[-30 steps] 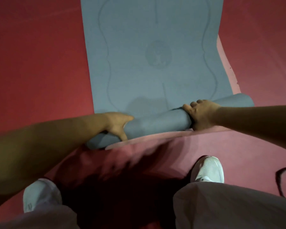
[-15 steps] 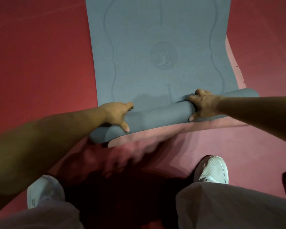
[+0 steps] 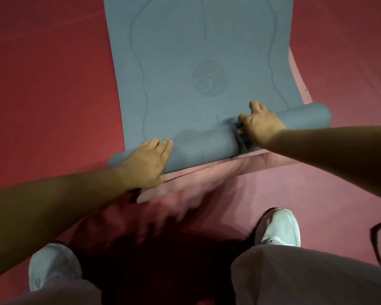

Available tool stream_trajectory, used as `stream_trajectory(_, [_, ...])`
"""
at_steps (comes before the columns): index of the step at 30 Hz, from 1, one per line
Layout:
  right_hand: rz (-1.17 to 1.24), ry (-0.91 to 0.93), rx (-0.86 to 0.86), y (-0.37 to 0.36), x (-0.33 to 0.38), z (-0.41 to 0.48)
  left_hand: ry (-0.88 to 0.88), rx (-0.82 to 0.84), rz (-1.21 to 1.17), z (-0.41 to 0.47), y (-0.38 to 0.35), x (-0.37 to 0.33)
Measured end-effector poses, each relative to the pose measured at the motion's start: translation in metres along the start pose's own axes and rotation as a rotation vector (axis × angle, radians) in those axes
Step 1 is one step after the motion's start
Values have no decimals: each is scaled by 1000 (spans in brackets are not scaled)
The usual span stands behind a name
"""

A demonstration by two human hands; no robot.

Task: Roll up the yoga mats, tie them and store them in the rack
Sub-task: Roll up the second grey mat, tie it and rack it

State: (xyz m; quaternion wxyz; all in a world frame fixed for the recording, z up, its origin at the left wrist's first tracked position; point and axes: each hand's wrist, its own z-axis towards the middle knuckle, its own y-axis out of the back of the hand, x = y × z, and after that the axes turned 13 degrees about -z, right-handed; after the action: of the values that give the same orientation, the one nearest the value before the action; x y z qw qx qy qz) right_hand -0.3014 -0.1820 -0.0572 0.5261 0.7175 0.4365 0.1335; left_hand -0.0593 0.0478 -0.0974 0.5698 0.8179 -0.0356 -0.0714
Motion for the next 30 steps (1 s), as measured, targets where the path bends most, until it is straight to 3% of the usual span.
stream_trajectory(4, [-153, 36, -131, -9, 15, -13, 50, 9, 55, 8, 1, 2])
stream_trajectory(6, [-109, 41, -141, -16, 19, -16, 113, 26, -8, 15, 7, 5])
stream_trajectory(9, [-169, 117, -65, -25, 15, -8, 227, 167, -196, 32, 21, 20])
stream_trajectory(12, [-280, 162, 35, -27, 11, 6, 231, 229, -310, 41, 36, 35])
stream_trajectory(18, [-199, 151, -88, 5, -4, 32, 365, 164, -741, 34, 34, 68])
stream_trajectory(21, [-171, 137, -155, -4, -10, 29, 344, 65, -599, 42, 37, 75])
stream_trajectory(26, [-35, 152, -73, -1, -15, 46, 304, -108, -280, 35, 37, 59])
stream_trajectory(30, [-125, 152, 15, -6, -11, 48, 293, -140, -158, 25, 19, 39])
